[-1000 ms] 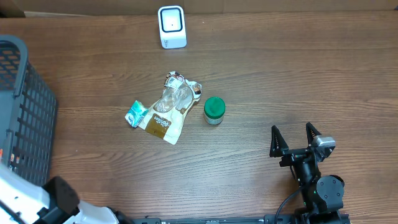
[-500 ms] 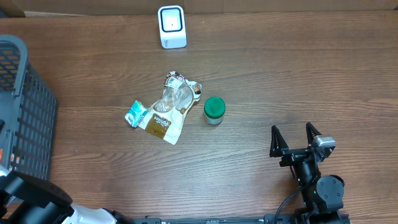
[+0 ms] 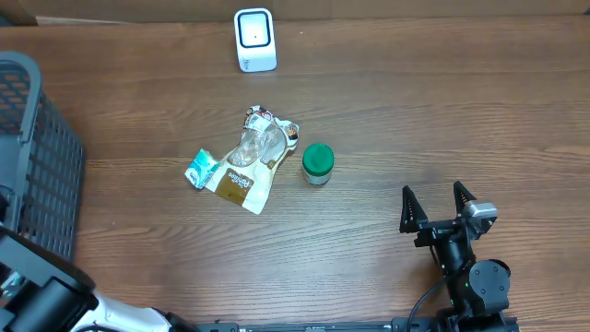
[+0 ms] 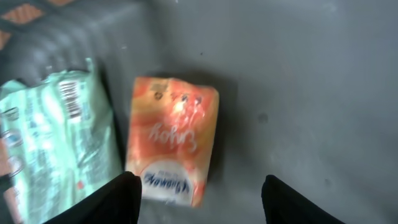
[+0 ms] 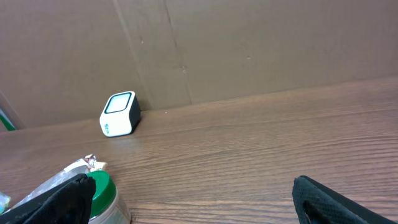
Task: Scan the item barcode
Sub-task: 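Reach into the basket and grasp the orange tissue pack, then carry the orange pack to the scanner and set it down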
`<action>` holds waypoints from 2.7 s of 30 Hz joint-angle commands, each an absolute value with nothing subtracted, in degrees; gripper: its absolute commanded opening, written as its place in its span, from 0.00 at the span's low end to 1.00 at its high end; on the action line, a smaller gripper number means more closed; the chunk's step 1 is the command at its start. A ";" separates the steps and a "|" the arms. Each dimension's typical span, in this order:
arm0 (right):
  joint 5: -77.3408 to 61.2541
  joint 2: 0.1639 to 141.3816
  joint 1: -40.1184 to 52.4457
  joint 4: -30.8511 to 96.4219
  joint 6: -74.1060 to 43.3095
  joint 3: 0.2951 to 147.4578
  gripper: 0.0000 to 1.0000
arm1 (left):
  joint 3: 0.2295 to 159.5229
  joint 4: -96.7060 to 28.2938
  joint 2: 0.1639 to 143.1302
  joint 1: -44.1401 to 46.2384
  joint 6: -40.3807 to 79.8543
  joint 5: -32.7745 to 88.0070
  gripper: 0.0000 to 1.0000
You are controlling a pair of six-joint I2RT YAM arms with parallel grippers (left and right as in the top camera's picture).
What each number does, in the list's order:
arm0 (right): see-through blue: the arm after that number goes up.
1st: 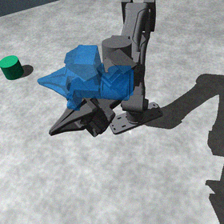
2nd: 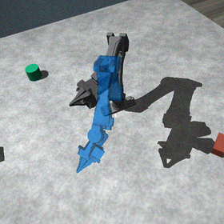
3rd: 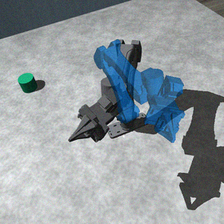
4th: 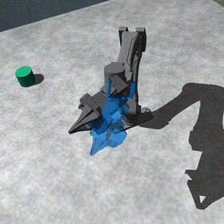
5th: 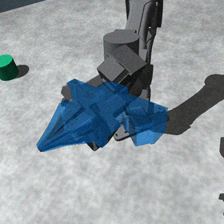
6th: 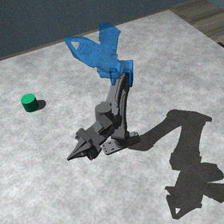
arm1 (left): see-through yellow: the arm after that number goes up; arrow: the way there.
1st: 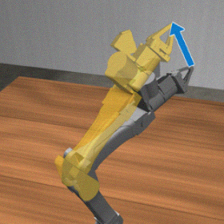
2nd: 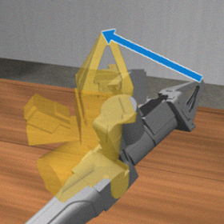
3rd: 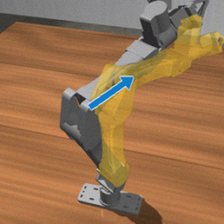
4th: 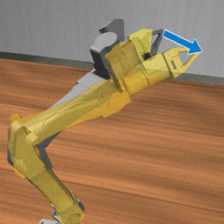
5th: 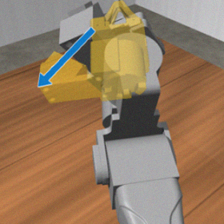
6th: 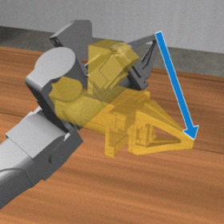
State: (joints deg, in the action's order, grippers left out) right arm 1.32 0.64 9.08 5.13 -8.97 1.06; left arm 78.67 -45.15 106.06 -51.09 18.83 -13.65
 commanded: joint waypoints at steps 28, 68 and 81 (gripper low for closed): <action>1.17 0.27 8.93 4.73 -8.67 0.47 1.00 | 103.46 -66.63 108.75 -50.37 20.27 -11.40 0.04; 1.15 0.27 8.93 4.73 -8.69 0.47 1.00 | 84.47 -64.66 99.79 6.52 17.17 -12.56 0.04; 1.15 0.27 8.93 4.73 -8.69 0.47 1.00 | 81.34 -55.88 113.86 6.42 18.50 -24.45 0.04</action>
State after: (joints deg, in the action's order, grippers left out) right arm 1.30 0.64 9.08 5.13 -8.97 1.06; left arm 81.82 -55.94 110.13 6.31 17.50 -20.71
